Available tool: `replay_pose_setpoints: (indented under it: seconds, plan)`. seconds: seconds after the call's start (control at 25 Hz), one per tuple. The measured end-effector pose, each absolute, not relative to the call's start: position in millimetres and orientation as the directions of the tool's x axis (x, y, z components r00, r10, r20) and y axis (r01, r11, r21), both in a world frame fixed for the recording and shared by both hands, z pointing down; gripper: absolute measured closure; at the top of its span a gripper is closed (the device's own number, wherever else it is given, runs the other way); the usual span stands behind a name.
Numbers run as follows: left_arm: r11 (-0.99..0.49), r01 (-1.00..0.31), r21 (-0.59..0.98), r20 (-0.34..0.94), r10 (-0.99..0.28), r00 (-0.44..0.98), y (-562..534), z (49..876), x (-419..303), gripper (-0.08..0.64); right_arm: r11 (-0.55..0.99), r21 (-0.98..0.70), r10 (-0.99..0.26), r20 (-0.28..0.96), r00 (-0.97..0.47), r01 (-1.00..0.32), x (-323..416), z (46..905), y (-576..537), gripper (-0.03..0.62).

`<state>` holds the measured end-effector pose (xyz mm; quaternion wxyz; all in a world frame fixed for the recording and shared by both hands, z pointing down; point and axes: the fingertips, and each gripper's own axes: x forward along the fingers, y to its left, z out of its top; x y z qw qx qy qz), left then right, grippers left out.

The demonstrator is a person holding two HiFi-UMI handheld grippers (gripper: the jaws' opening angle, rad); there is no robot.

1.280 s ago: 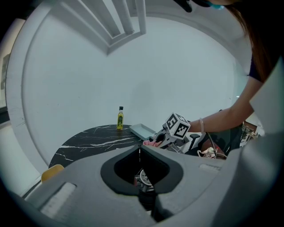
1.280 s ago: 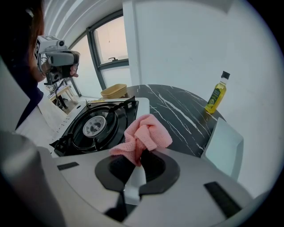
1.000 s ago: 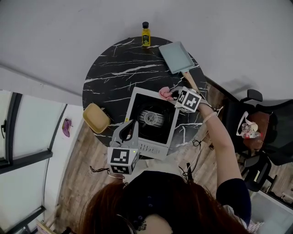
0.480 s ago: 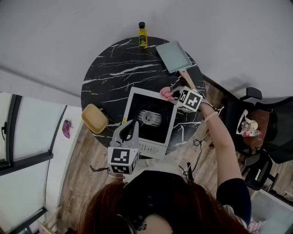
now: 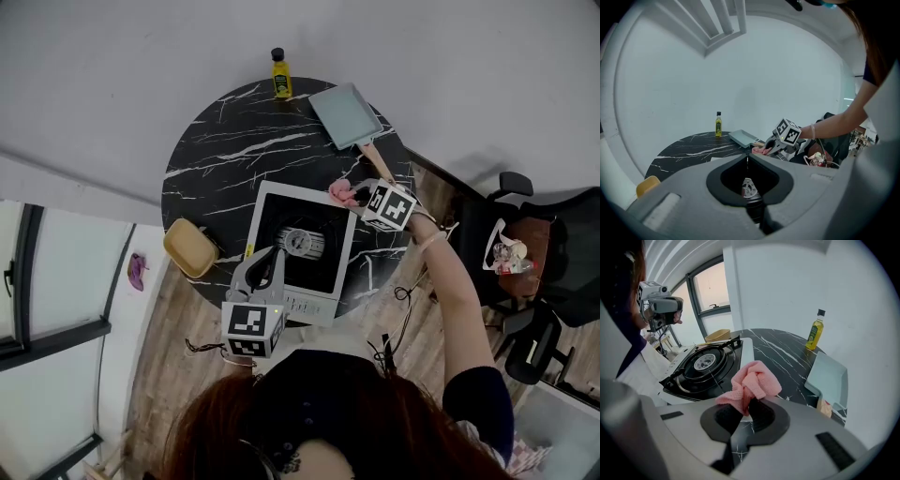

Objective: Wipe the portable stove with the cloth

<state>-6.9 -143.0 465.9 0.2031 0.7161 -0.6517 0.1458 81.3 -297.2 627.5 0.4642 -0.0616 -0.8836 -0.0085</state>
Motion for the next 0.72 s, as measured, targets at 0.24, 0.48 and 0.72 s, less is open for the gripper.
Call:
replay_pose_setpoints:
  seconds: [0.24, 0.48, 0.72]
  plan:
    - [-0.08, -0.992, 0.096, 0.47, -0.875, 0.116, -144.7, 464.4, -1.4, 0.546, 0.995, -0.028, 0.078, 0.824, -0.562, 0.098, 91.6, 627.9, -298.6, 0.56]
    - [-0.089, -0.992, 0.093, 0.47, -0.874, 0.123, -144.6, 463.7, 3.7, 0.546, 0.997, -0.014, 0.056, 0.821, -0.569, 0.078, 98.6, 626.7, -297.9, 0.56]
    - [-0.099, -0.991, 0.09, 0.466, -0.875, 0.13, -146.4, 462.0, 5.4, 0.546, 0.999, 0.004, 0.023, 0.816, -0.577, 0.045, 105.7, 626.9, -298.0, 0.56]
